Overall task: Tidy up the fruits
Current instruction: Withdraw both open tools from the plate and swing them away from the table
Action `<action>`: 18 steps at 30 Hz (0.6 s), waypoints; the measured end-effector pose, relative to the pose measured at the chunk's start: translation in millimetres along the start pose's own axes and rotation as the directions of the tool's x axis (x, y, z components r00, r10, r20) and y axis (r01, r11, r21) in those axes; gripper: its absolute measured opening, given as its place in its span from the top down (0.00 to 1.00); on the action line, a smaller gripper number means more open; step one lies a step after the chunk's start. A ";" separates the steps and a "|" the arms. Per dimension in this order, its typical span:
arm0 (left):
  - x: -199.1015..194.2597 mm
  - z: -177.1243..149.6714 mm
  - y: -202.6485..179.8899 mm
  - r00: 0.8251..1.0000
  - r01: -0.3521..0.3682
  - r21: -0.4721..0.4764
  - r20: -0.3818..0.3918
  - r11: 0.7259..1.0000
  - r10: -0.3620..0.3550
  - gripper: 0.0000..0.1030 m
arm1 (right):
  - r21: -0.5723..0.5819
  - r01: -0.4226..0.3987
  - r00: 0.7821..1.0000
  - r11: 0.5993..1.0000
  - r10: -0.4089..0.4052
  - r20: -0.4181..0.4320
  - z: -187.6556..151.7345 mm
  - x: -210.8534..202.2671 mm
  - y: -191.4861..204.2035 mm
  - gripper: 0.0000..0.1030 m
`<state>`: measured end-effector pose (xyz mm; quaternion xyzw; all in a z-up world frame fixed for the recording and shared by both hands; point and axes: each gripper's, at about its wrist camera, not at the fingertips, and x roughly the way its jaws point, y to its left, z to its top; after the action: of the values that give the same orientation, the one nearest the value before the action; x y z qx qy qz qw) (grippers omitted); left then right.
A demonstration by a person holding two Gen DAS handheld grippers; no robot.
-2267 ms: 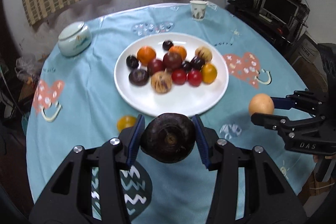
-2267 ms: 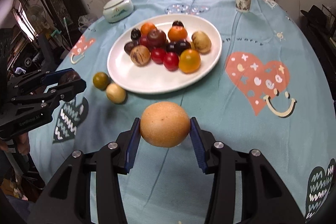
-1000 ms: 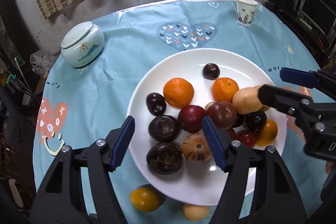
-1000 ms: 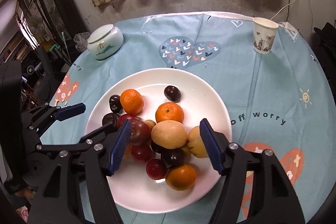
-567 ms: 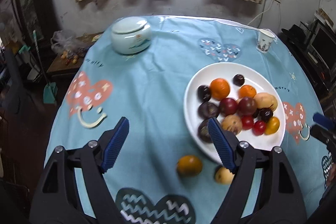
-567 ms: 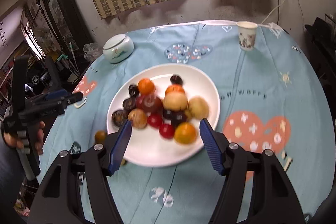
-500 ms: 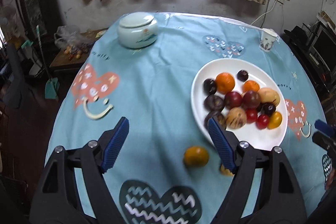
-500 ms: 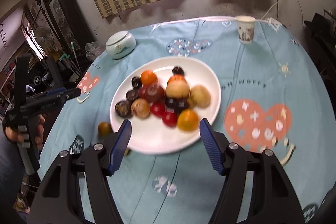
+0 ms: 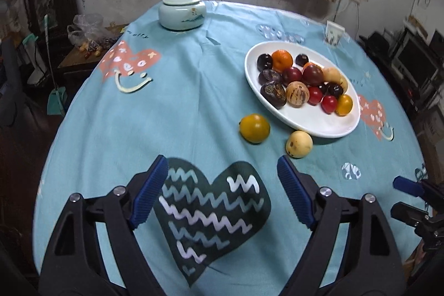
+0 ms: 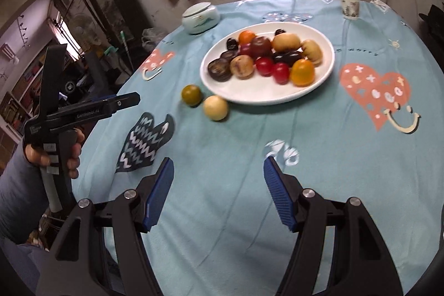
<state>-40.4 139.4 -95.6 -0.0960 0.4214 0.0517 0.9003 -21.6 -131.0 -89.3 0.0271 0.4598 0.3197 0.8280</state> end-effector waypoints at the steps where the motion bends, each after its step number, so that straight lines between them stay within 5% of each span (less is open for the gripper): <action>1: -4.0 -9.1 2.0 1.000 -0.001 -0.024 0.026 1.000 0.001 0.20 | 0.003 -0.003 1.000 1.000 0.003 0.000 -0.7 0.8 2.8 0.34; 6: -10.7 -60.0 -4.7 0.993 -0.016 -0.071 0.114 0.997 0.024 0.20 | -0.002 0.009 1.000 1.000 -0.009 0.014 7.0 -1.2 9.9 0.34; 9: -0.8 -84.2 -9.7 0.990 -0.114 0.009 0.080 0.993 0.113 0.20 | -0.023 0.016 1.000 1.000 -0.016 0.006 13.7 -0.6 13.9 0.34; 12: -14.1 -98.0 17.7 0.978 -0.185 -0.074 0.088 0.980 0.191 0.20 | -0.051 0.002 1.000 0.999 -0.002 0.002 19.3 -0.5 20.1 0.34; 15: -41.5 -113.9 56.9 0.939 -0.294 -0.210 0.118 0.932 0.323 0.20 | -0.090 -0.039 0.999 0.995 0.038 -0.012 23.8 3.2 26.6 0.34; 18: -76.2 -136.1 85.9 0.864 -0.401 -0.363 0.157 0.841 0.479 0.20 | -0.139 -0.082 0.996 0.987 0.077 -0.038 30.4 10.6 34.6 0.34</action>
<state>-206.0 192.9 -133.4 -0.1328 0.3053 0.3369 0.8807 -11.4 -90.1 -68.0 -0.0179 0.4480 0.3845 0.8070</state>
